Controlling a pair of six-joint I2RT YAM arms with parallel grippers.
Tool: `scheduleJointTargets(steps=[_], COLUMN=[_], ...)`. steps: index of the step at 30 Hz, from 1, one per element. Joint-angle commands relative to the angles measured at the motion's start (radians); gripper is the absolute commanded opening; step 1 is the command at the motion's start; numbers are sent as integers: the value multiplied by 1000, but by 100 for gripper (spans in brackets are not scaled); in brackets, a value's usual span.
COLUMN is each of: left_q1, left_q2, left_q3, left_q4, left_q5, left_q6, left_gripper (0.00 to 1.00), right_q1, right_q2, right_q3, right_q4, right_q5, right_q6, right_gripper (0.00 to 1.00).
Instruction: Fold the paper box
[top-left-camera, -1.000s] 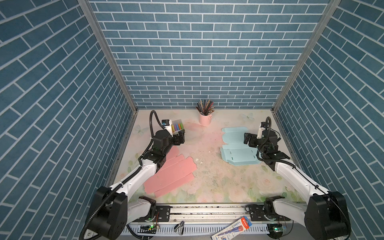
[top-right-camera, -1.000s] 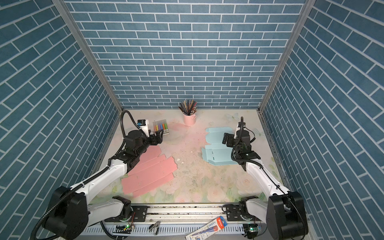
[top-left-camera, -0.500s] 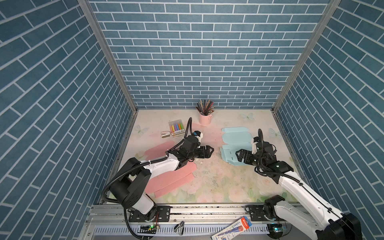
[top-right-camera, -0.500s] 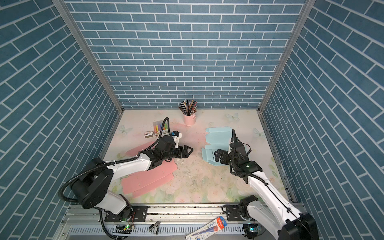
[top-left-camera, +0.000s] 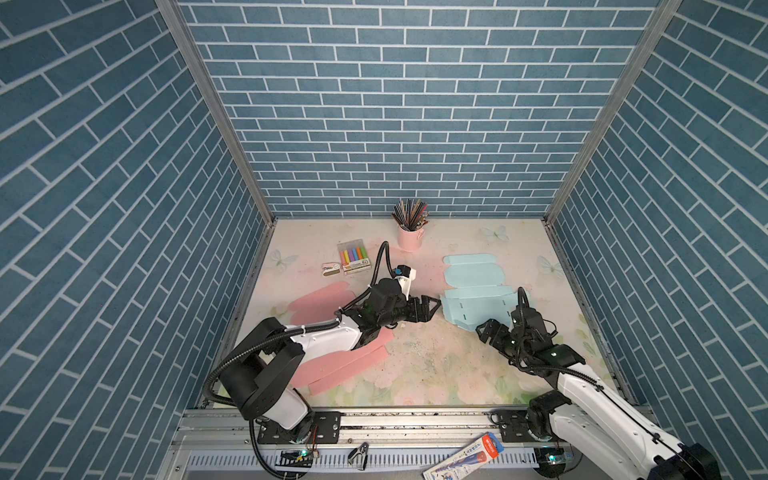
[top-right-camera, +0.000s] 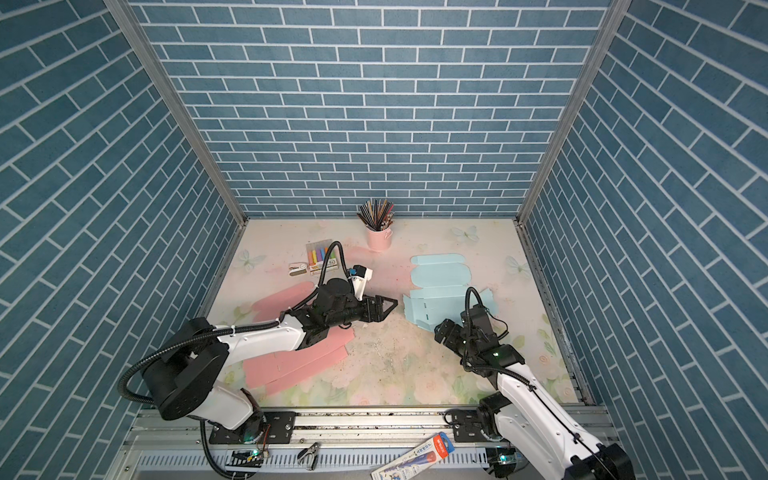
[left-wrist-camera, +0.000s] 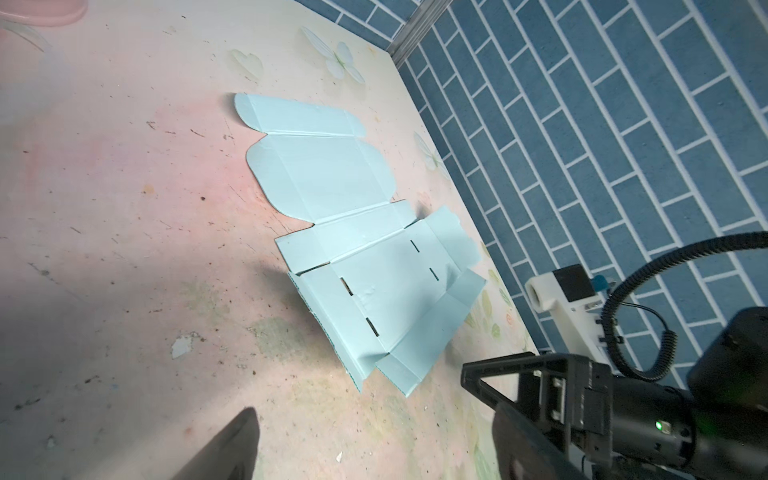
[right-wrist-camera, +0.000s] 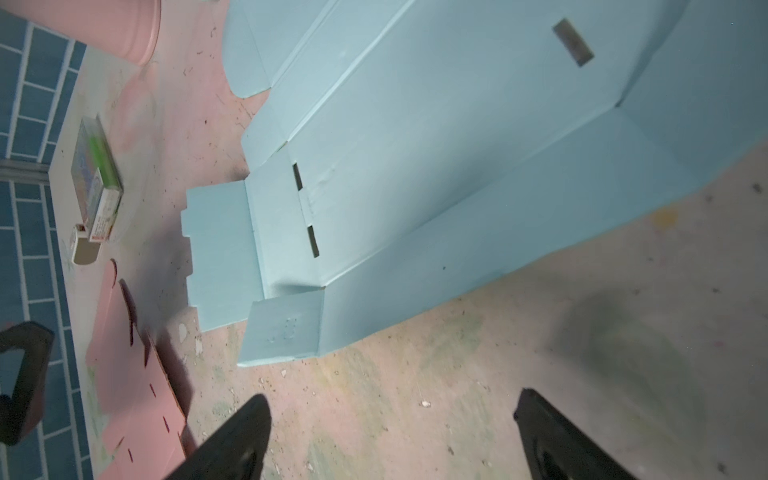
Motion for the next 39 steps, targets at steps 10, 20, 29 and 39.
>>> scheduleJointTargets(steps=[10,20,29,39], left_q1=[-2,-2,-3,-3], left_q2=[-139,-176,-216,-219], left_q3=[-22,-33,-48,-65], left_q4=[-50,-43,-57,-61], left_q5=[49,63,47,56], left_q6=[95,89,93,85], left_gripper=[88,88,88,88], right_q1=[-75,-226,-271,-282], right_q2=[85,129,232,235], right_q3=[-32,-71,-60,-55], right_q4=[143,249,329,341], right_q5=[63,-9,-25,8], right_q6=[124,75,51,50], right_gripper=[88,70,49,20])
